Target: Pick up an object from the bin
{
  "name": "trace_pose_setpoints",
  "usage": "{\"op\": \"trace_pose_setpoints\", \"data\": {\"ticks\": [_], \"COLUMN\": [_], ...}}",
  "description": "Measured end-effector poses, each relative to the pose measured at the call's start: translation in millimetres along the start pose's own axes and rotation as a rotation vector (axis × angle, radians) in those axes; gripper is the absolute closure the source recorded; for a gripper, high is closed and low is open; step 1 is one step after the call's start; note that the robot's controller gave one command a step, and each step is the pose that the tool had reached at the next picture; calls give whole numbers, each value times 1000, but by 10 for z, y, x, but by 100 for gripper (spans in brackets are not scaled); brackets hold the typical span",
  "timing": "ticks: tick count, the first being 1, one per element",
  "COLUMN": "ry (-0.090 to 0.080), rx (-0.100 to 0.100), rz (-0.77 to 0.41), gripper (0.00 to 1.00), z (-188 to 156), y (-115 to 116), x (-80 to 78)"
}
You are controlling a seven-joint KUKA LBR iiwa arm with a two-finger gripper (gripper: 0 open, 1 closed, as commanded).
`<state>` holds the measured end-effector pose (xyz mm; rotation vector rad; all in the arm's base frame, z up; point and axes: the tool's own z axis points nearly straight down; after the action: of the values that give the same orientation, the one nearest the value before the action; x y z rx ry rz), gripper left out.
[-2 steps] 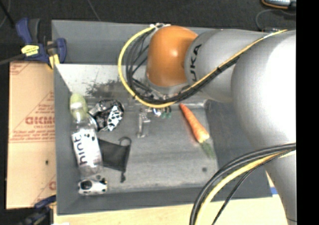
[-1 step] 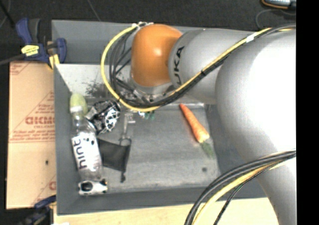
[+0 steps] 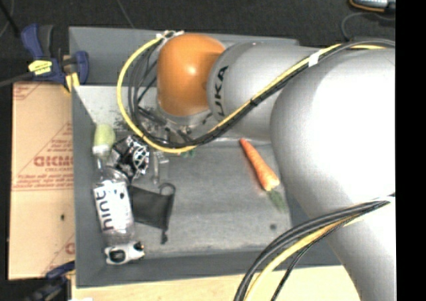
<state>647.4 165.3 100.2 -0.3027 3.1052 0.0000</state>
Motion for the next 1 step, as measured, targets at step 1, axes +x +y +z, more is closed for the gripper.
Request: {"op": "trace_pose_setpoints", "data": {"ticks": [1], "ry": [8], "rx": [0], "rz": [-85], "gripper": [0], "z": [218], "y": [227], "x": [-41]}}
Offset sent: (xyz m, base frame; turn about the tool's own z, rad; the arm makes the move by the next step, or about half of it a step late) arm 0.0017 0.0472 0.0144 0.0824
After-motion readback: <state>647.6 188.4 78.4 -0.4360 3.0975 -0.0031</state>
